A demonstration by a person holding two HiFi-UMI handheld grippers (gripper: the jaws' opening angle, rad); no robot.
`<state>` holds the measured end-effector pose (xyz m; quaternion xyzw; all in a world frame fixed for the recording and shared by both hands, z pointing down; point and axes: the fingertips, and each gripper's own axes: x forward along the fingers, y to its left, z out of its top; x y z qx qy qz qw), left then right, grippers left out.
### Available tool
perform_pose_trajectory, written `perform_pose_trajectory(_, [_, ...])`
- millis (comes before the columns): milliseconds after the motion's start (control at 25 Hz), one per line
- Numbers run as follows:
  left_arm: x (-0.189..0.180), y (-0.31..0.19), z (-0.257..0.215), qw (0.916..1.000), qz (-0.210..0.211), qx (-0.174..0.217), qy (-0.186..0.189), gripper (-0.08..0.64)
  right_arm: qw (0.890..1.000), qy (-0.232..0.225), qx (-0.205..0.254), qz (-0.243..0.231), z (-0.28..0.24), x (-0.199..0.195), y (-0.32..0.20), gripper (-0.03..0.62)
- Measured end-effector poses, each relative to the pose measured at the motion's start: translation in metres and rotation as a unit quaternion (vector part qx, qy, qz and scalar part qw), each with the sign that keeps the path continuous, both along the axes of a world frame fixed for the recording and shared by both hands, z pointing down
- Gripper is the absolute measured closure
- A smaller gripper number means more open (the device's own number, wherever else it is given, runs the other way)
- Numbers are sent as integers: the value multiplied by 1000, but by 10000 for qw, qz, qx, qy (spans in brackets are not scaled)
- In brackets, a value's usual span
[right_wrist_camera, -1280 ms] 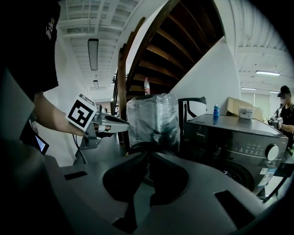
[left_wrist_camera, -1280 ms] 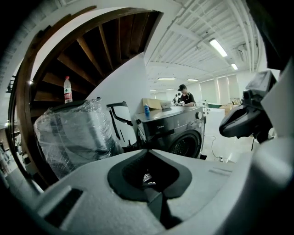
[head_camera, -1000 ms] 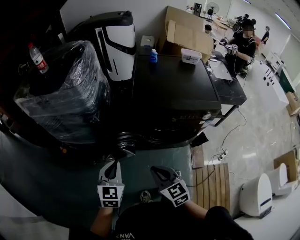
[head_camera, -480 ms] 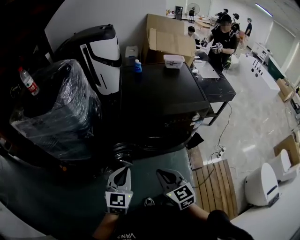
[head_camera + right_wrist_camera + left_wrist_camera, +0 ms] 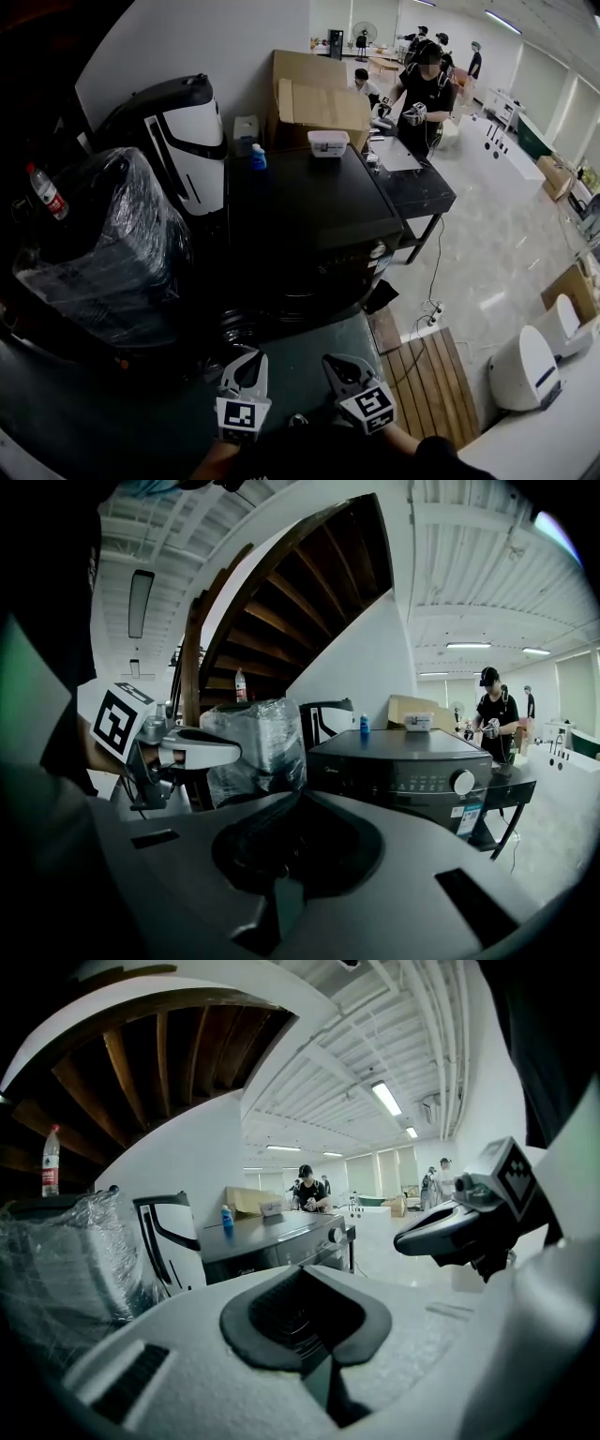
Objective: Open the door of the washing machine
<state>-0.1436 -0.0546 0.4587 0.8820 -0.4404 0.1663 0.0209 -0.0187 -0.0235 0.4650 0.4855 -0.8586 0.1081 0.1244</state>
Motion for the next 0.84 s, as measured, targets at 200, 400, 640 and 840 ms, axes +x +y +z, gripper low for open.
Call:
perform_pose_trajectory(200, [3, 2, 1, 10000, 81, 16, -15, 543, 9999, -88, -87, 64, 2, 3, 0, 586])
perform_pose_trajectory(400, [3, 4, 3, 10000, 57, -4, -25, 543, 9999, -117, -109, 50, 3, 1, -2, 588])
perform_pose_trajectory(640, [3, 5, 7, 10000, 53, -45, -24, 543, 9998, -153, -134, 37, 5, -1, -2, 588])
perform_pose_trajectory(840, [2, 1, 11, 10000, 70, -27, -30, 543, 9999, -125, -111, 34, 6, -2, -9, 588])
